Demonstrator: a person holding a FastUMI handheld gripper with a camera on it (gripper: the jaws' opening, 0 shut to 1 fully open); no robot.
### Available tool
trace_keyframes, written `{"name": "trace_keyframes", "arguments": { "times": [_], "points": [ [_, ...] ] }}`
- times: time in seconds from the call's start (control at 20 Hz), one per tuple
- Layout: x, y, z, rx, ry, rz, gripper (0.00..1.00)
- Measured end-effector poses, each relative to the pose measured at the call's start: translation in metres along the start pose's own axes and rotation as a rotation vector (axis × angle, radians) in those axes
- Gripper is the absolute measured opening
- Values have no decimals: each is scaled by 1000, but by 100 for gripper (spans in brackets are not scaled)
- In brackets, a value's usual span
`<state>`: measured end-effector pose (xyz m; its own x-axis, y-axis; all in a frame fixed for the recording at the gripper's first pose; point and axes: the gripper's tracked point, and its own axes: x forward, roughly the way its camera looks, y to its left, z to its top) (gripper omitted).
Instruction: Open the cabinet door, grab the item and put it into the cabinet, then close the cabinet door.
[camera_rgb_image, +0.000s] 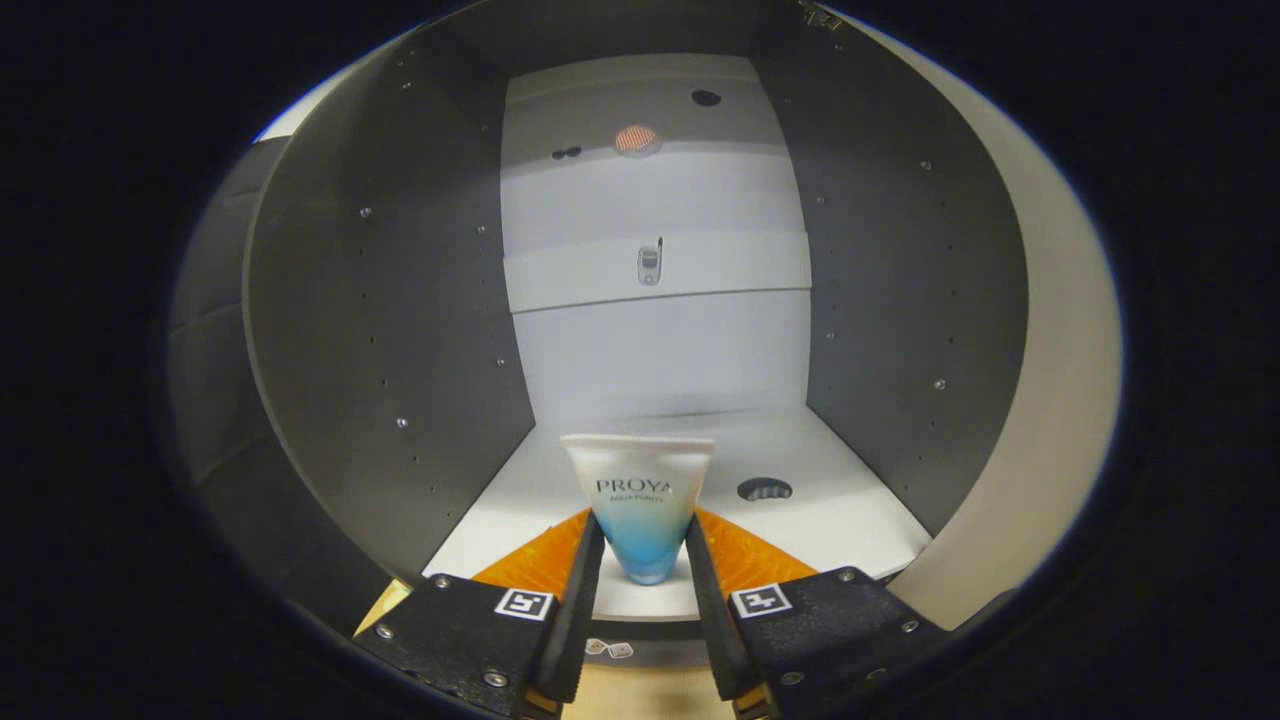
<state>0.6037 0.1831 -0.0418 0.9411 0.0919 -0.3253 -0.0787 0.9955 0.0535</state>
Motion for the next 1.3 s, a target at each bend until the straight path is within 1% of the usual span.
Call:
{"name": "trace_keyframes", "arguments": {
  "times": [0.3,0.4,0.5,0.55,0.65,0.7,0.75,0.95,1.3],
  "points": [
    [-1,0,-5,-17,5,-4,54],
    [-1,0,-3,-20,0,-9,58],
    [-4,-2,-1,-16,-8,-14,65],
    [-6,-3,1,-17,-15,-19,75],
    [-13,-5,5,-20,-32,-29,87],
    [-16,-5,7,-21,-41,-30,89],
    [-22,-5,8,-22,-46,-28,93],
    [-52,-4,14,-21,-79,-11,94],
    [-137,-7,16,-49,-153,-8,93]
  ]
}}
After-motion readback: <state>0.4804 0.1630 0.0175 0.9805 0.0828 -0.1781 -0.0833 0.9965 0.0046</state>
